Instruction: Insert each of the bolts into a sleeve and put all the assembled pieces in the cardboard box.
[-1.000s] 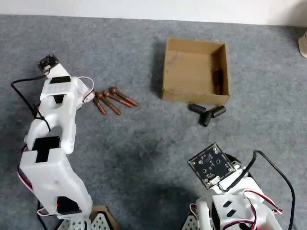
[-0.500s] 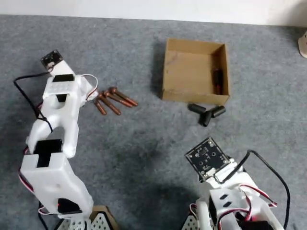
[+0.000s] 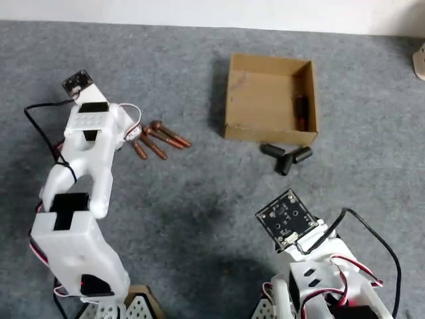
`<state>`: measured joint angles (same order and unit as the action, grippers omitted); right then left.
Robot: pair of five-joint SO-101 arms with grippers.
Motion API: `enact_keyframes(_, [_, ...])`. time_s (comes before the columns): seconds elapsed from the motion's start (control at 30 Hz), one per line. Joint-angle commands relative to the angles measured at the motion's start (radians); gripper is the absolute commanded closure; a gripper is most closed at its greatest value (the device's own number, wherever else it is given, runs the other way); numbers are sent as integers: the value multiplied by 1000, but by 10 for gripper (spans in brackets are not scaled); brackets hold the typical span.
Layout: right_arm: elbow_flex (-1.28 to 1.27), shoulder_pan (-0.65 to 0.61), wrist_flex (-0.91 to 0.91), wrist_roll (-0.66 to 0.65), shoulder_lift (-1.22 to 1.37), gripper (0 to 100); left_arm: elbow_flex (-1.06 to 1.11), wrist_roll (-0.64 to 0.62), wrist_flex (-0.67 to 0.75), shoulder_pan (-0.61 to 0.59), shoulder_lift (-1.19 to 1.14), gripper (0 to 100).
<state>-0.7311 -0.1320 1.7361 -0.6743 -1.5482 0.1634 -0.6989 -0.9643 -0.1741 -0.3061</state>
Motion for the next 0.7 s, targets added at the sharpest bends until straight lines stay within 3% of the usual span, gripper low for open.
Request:
enact_keyframes(0.0, [8, 7, -10, 5, -4, 993, -42, -12, 52, 4, -27, 822])
enact_keyframes(0.27, [8, 7, -10, 11, -5, 993, -47, -51, 186, -16, -128, 835])
enact_keyframes(0.43, [10, -21, -13, 54, -84, 993, -48, -52, 245, -38, -125, 1000])
enact_keyframes(0.67, [7, -104, -12, 81, -275, 993, -71, -52, 224, -42, -122, 995])
